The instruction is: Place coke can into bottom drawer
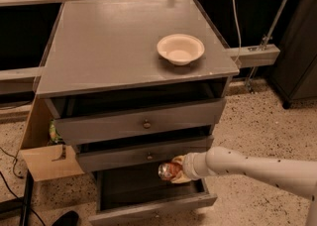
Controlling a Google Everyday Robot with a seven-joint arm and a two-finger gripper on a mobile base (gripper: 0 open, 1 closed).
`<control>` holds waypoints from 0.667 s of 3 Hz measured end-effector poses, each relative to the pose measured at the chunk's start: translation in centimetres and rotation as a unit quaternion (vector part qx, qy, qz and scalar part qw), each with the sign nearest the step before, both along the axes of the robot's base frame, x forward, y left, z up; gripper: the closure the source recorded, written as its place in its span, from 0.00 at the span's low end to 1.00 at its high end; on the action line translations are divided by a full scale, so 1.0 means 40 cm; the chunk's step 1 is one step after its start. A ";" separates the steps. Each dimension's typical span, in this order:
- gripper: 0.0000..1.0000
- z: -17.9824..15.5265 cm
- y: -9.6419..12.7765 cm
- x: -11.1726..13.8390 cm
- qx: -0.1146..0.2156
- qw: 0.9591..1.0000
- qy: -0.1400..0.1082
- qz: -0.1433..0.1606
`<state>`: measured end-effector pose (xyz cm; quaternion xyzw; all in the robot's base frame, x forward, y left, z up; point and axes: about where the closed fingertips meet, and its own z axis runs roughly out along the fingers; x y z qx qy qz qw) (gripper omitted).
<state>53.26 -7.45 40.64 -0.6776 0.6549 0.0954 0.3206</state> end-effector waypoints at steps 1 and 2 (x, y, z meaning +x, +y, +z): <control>1.00 -0.085 -0.006 -0.008 0.011 1.000 0.012 0.000; 1.00 -0.174 0.010 -0.014 0.041 0.999 -0.003 0.010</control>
Offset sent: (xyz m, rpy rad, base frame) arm -0.0022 0.0035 -0.1000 0.1485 -0.0669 0.0392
